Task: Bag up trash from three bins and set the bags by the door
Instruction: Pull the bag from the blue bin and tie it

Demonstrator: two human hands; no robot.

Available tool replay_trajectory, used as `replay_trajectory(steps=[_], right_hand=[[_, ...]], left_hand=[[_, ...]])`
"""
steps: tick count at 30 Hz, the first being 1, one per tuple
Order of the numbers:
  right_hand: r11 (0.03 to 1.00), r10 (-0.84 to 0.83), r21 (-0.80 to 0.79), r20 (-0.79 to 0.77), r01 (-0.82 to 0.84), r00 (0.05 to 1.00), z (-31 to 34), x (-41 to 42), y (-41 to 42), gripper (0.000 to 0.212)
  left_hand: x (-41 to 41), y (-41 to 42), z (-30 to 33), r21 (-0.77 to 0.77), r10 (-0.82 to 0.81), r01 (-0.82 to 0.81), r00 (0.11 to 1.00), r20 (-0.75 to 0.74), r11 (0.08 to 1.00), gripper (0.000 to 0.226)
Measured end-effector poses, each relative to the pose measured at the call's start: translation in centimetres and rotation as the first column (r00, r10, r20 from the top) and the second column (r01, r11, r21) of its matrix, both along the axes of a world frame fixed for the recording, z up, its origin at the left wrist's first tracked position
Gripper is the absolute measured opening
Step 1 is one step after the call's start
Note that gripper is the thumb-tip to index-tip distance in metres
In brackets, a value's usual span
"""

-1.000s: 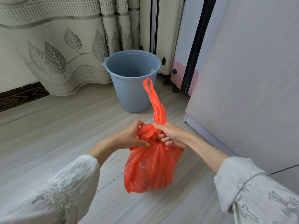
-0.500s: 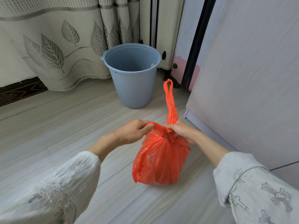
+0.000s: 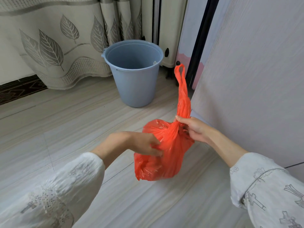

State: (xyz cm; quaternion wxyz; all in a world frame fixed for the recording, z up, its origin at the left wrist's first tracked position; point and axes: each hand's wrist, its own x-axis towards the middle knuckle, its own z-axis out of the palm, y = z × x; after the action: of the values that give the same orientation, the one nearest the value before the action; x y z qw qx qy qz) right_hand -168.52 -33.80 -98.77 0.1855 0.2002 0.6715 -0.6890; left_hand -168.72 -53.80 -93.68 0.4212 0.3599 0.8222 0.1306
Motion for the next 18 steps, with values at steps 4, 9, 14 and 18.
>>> replay_trajectory(steps=[4, 9, 14, 18], right_hand=[[0.979, 0.204, 0.018, -0.035, -0.203, 0.978, 1.3, 0.1, -0.6, 0.024], [0.934, 0.353, 0.074, -0.054, -0.348, 0.934, 2.0, 0.5, -1.3, 0.022], [0.893, 0.451, 0.032, -0.03, -0.45, 0.892, 2.2, 0.7, -1.3, 0.033], [0.822, 0.569, -0.03, -0.006, -0.568, 0.823, 2.3, 0.8, -0.8, 0.03]], left_hand=[[-1.2, -1.6, 0.6, 0.035, 0.2, -0.21, 0.961, 0.192, 0.977, 0.058], [-2.6, -2.6, -2.0, 0.426, 0.572, -0.627, 0.776, 0.267, 0.652, 0.034], [-1.6, -1.7, -4.6, 0.6, 0.487, -0.361, 0.871, -0.056, 0.714, 0.012], [-1.5, -1.3, -5.2, 0.595, 0.424, -0.258, 0.892, -0.155, 0.761, 0.02]])
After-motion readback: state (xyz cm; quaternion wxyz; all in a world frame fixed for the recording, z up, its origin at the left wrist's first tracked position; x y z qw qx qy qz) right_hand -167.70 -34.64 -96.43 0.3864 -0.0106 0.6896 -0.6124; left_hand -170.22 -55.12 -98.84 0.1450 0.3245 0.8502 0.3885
